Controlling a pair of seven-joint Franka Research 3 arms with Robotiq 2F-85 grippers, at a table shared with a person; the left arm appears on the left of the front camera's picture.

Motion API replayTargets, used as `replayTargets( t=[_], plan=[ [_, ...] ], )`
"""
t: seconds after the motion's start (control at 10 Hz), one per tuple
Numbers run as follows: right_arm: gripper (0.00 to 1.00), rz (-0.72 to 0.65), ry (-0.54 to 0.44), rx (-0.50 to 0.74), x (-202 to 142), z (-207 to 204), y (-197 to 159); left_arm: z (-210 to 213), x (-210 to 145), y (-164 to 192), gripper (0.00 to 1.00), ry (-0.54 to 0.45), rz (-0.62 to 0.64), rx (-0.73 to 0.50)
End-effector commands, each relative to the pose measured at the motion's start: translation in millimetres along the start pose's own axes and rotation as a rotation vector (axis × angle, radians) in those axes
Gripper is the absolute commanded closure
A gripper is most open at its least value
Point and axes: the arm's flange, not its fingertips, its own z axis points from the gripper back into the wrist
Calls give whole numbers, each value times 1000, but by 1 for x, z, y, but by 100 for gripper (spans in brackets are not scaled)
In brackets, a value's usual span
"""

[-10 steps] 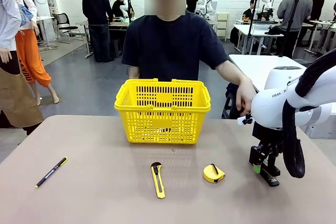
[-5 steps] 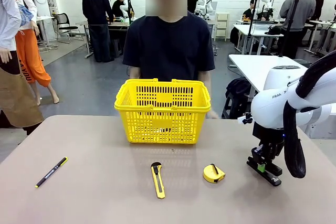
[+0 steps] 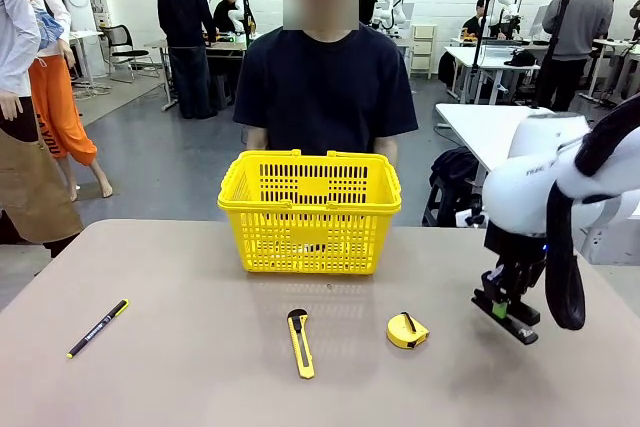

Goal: Place the items the person wants into the basket.
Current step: Pick up the item the person points to and place it in the Market Basket.

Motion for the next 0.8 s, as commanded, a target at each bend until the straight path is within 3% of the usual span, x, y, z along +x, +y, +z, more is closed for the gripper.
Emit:
replayTargets(
  t=[0.0, 0.3, 0.5, 0.7],
  plan=[
    [88, -43, -85, 47, -38, 109, 21, 0, 0, 0, 0, 0, -2, 6],
    [88, -137, -127, 92, -73, 227, 42, 0, 0, 0, 0, 0, -2, 6],
    [88, -176, -156, 115, -81, 246, 42, 0, 0, 0, 0, 0, -2, 6],
    [88, -104, -144, 74, -97, 248, 49, 0, 0, 0, 0, 0, -2, 6]
  ],
)
